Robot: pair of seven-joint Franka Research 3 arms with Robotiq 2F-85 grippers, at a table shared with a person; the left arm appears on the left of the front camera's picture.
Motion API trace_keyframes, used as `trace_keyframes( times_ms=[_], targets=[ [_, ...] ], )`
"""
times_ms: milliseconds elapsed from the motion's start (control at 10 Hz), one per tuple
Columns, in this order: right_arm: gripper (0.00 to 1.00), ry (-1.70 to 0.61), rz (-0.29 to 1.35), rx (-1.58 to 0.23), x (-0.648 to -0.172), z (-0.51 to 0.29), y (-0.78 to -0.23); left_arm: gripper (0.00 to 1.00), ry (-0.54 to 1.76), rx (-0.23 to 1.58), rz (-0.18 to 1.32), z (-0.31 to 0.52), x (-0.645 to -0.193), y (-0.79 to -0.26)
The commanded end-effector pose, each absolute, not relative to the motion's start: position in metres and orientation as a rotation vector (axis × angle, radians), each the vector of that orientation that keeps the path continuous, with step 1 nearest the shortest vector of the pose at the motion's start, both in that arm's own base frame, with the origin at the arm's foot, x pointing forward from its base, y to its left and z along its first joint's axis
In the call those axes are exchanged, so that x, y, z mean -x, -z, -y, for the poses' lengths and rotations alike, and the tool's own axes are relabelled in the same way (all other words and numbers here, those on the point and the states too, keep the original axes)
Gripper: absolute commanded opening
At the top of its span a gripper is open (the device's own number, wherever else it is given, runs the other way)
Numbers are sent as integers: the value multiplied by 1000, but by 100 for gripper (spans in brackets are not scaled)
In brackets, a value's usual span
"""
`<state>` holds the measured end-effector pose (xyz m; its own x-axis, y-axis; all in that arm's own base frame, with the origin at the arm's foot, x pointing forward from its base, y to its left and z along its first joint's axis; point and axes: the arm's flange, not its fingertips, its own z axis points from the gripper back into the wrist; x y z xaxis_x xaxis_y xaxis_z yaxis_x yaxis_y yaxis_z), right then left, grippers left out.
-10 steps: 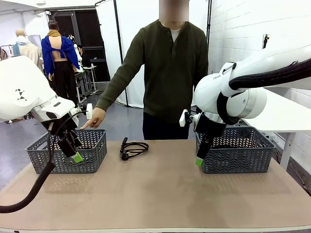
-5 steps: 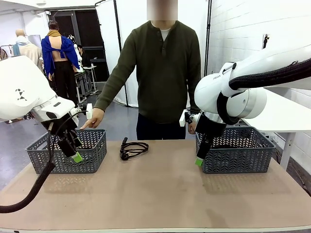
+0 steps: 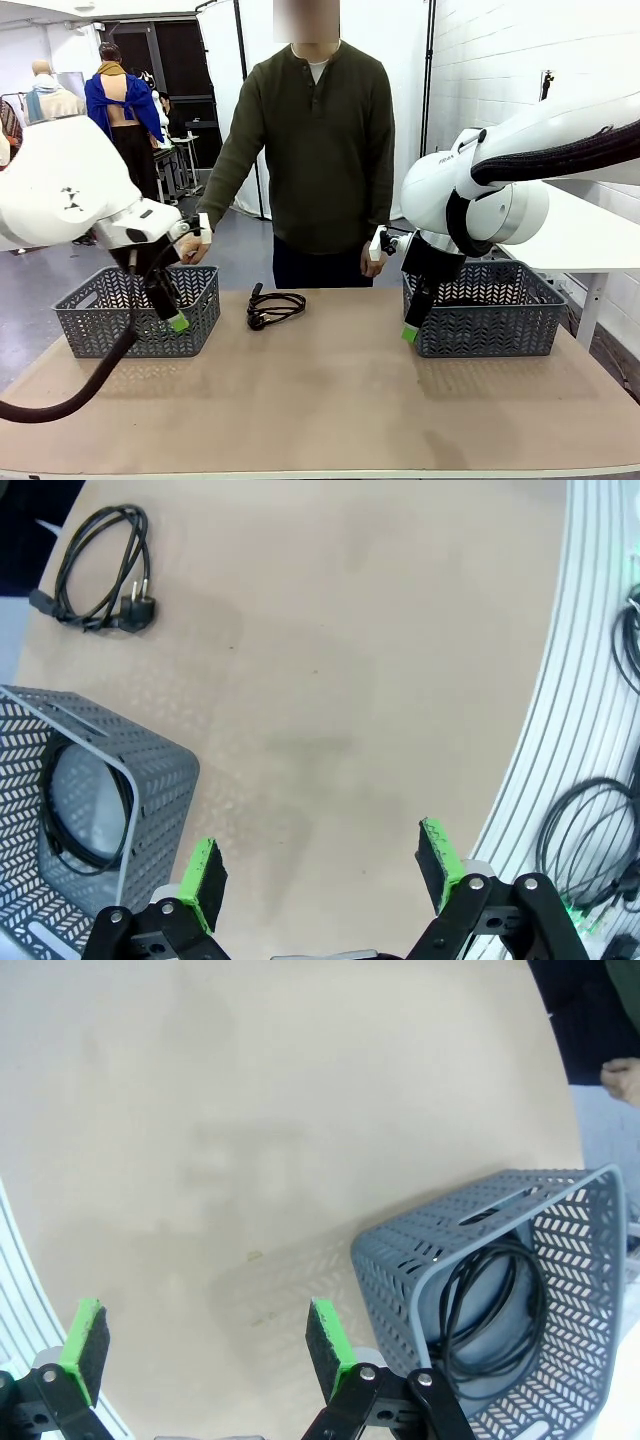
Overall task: Organize the cables according to human instructions.
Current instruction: Pick up a bundle of cables and place it in the basket indicated by the human.
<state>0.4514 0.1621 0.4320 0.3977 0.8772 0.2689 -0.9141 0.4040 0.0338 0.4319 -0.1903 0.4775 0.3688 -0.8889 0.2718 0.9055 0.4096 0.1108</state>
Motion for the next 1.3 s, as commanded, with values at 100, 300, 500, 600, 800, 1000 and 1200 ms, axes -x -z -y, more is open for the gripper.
trace_keyframes(
  times_ms=[100,300,500,600,800,1000,1200],
  targets=[
    [100,-1149,216,-188,-451,-162,-432,100,1027,24,287,218,-451,-479],
    [100,-1149,216,-188,-451,-162,-432,100,958,9,257,236,-471,-480],
    [100,-1149,216,-188,-451,-162,-432,100,899,5,230,246,-489,-474],
    [100,-1149,216,-188,-451,-162,-432,100,869,11,215,249,-496,-469],
    [100,-1149,216,-188,-451,-162,-432,100,798,31,200,252,-514,-469],
    [100,-1149,216,-188,-451,-162,-432,100,838,46,218,247,-505,-461],
    [100,-1149,216,-188,-451,-162,-432,100,838,46,218,247,-505,-461]
  ],
)
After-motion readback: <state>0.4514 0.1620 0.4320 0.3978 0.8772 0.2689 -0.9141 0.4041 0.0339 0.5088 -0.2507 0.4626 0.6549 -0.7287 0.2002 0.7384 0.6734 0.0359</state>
